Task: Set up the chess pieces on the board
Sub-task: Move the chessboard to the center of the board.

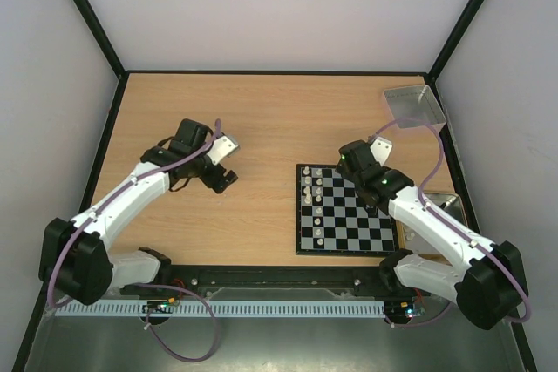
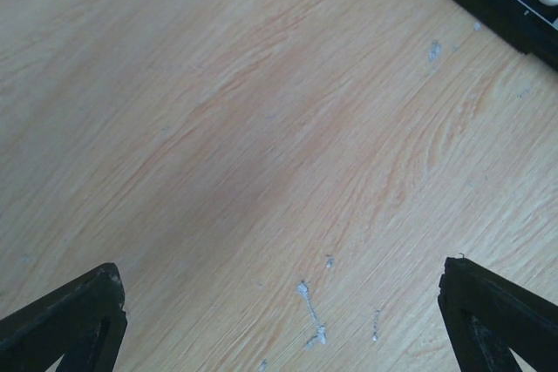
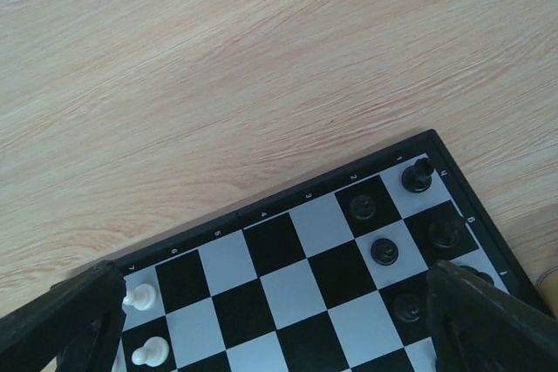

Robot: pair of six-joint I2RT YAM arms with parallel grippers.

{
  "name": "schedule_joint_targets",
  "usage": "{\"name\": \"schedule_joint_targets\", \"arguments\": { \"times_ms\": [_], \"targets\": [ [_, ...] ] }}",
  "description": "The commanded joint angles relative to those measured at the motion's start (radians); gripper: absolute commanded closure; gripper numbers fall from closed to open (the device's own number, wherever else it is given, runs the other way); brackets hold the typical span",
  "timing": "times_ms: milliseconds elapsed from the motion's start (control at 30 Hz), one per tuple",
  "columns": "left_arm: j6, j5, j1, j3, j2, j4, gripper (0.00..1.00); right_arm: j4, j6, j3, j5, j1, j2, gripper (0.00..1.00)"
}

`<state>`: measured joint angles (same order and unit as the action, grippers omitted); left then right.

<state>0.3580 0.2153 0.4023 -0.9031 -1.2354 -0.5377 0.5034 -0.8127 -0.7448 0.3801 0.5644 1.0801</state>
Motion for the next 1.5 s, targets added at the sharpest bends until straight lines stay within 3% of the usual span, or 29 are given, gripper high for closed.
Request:
{"name": "schedule_joint_targets", "arguments": {
  "times_ms": [0, 167, 300, 467, 633, 767, 833, 1033, 1467],
  "targets": [
    [0.007, -0.008, 0.028, -0.034, -0.033, -0.025, 0.02, -0.019, -0.033, 0.003, -0.018, -0.008, 0.008, 0.10],
    [0.006, 0.033, 0.032, -0.067, -0.098, -0.016, 0.03, -0.055, -0.045, 0.002, -0.123, -0.148, 0.020, 0.15],
    [0.016, 0.089, 0.036, -0.129, -0.189, -0.039, 0.11, -0.099, -0.058, 0.006, -0.216, -0.333, 0.037, 0.22],
    [0.042, 0.144, 0.059, -0.191, -0.294, -0.046, 0.19, -0.145, -0.105, -0.025, -0.278, -0.451, 0.129, 0.34],
    [0.058, 0.163, 0.085, -0.205, -0.351, -0.028, 0.26, -0.223, -0.153, -0.010, -0.425, -0.592, 0.207, 0.64],
    [0.064, 0.182, 0.090, -0.189, -0.385, -0.002, 0.29, -0.250, -0.173, -0.011, -0.452, -0.672, 0.258, 0.90],
    [0.064, 0.194, 0.091, -0.178, -0.402, 0.014, 0.29, -0.258, -0.180, -0.018, -0.457, -0.695, 0.279, 0.97],
    [0.049, 0.252, 0.096, -0.170, -0.458, 0.030, 0.32, -0.270, -0.172, -0.039, -0.549, -0.712, 0.394, 0.98],
    [0.049, 0.273, 0.152, -0.184, -0.547, 0.026, 0.43, -0.211, -0.116, -0.110, -0.575, -0.762, 0.504, 0.98]
  ]
}}
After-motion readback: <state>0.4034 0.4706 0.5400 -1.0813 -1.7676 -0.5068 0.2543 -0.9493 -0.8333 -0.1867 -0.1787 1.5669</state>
